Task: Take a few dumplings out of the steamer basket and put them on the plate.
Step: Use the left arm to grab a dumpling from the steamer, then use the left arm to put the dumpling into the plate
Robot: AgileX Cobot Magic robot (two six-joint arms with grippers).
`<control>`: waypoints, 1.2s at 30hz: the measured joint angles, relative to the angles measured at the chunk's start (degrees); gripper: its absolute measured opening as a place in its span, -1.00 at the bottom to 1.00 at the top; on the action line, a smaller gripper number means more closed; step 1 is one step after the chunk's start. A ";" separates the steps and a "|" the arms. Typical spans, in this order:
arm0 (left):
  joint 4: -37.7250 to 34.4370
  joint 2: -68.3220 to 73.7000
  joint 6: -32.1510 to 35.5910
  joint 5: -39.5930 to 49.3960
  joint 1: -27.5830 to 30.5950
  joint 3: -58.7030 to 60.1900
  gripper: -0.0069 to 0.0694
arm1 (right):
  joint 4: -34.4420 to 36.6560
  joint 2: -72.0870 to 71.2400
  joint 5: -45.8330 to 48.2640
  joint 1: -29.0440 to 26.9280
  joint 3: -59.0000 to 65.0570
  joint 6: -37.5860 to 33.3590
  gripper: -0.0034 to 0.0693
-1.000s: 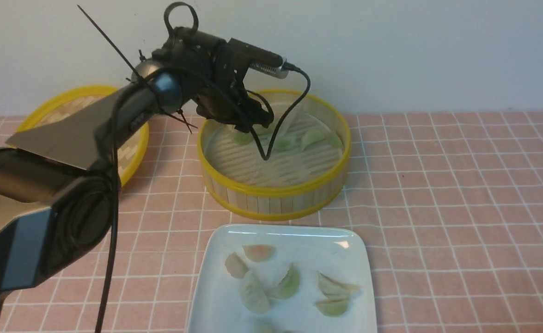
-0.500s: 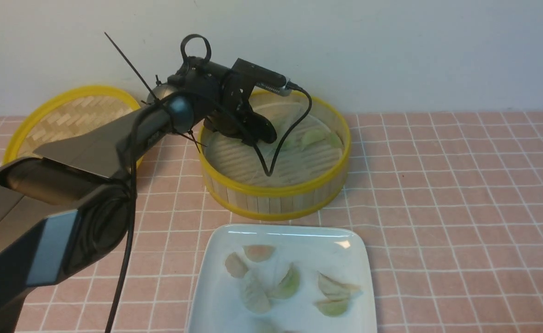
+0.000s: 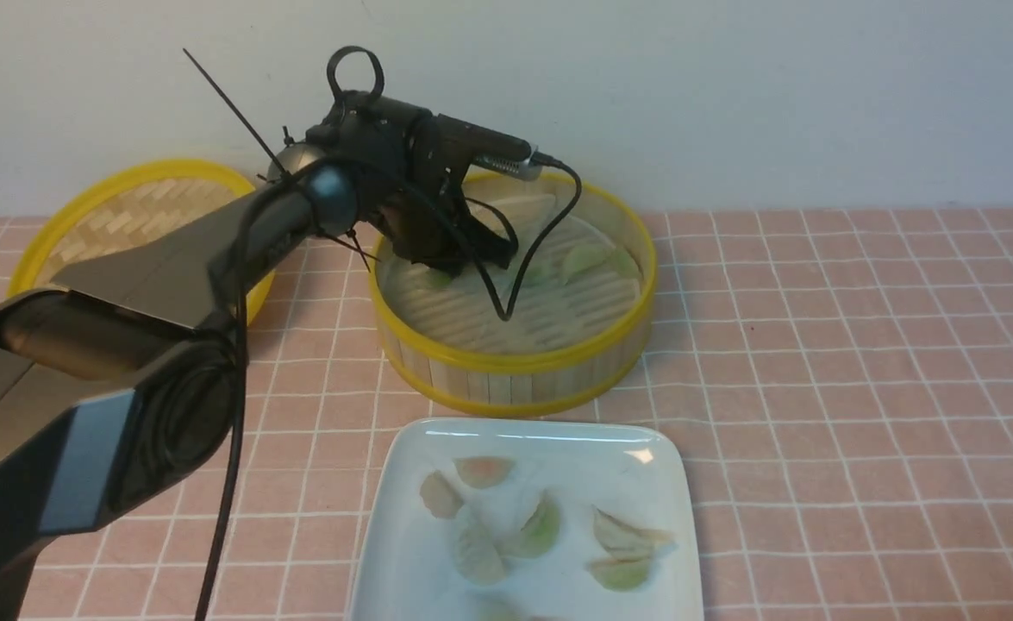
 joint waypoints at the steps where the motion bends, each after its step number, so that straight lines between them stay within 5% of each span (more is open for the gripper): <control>1: -0.14 -0.69 0.00 1.25 0.00 -0.60 -0.52 | 0.00 0.00 0.00 0.00 0.00 0.00 -0.95; 10: -6.70 -8.71 0.43 12.39 0.00 -4.10 -0.52 | 0.00 0.00 0.00 0.00 0.00 0.00 -0.95; 17: -14.66 -16.36 7.00 20.58 0.00 -2.20 -0.52 | -0.06 0.00 0.00 0.00 0.00 0.00 -0.95; 27: -20.43 -37.27 8.47 20.53 -4.55 27.50 -0.52 | -0.06 0.00 0.00 0.00 0.00 0.00 -0.95; 36: -20.21 -33.50 14.07 9.21 -12.20 43.33 -0.52 | -0.06 0.00 0.00 0.00 0.00 0.00 -0.95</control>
